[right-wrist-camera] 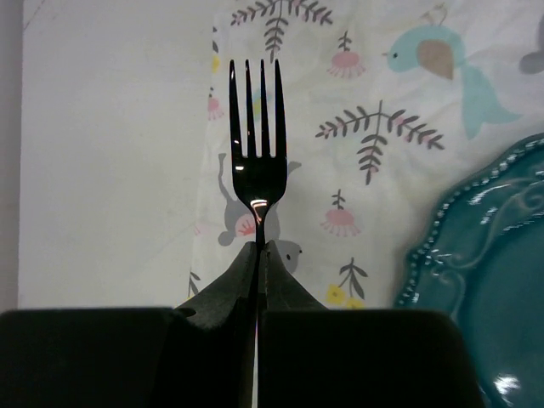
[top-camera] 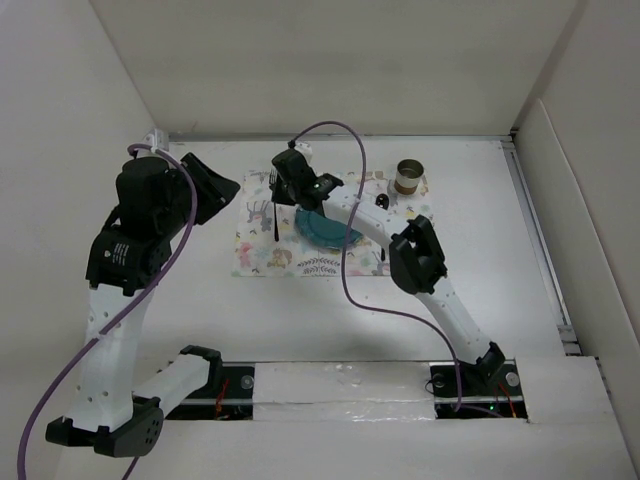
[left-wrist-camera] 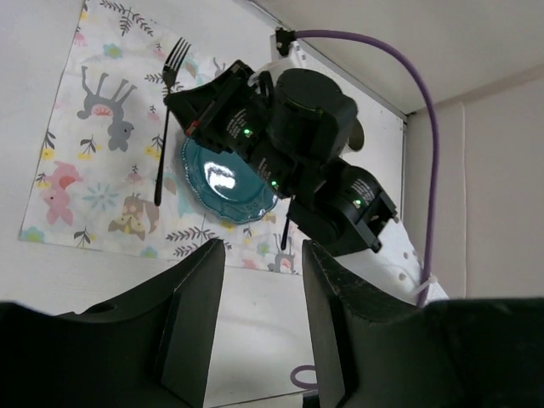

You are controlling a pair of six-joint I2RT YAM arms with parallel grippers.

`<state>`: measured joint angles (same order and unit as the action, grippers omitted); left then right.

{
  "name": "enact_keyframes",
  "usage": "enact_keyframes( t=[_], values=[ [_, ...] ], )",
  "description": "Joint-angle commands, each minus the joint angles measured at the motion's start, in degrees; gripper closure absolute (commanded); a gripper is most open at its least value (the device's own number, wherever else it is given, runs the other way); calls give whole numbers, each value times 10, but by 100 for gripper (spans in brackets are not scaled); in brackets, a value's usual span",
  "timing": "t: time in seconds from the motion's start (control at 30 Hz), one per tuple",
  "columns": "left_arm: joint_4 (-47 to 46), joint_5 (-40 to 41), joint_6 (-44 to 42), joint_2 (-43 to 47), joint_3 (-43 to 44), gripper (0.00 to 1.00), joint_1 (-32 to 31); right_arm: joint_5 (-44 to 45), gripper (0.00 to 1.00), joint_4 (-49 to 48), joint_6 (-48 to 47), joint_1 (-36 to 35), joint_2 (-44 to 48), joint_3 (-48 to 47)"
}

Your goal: Set the dinner table for one person

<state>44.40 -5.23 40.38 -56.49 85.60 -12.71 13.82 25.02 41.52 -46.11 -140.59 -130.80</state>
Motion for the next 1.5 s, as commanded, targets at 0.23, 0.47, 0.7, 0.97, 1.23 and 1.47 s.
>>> enact_keyframes(
  t=[0.23,0.47,0.7,0.97,1.23,1.47],
  values=[
    [-29,6,1,17,-32,62,0,-17,100,-27,69,-6,-42,-13],
    [-36,4,0,16,-46,62,0,-1,100,-31,66,-6,-39,19],
    [-39,5,-1,14,-54,62,0,2,100,-42,73,-6,-46,49],
    [-37,10,-3,16,-55,62,0,7,96,-44,70,-6,-50,45],
    [-40,22,-13,18,-61,57,0,-9,56,-46,59,-6,-15,52],
    [-60,18,-33,6,-39,46,0,-21,36,-59,-11,-6,100,62]
  ],
)
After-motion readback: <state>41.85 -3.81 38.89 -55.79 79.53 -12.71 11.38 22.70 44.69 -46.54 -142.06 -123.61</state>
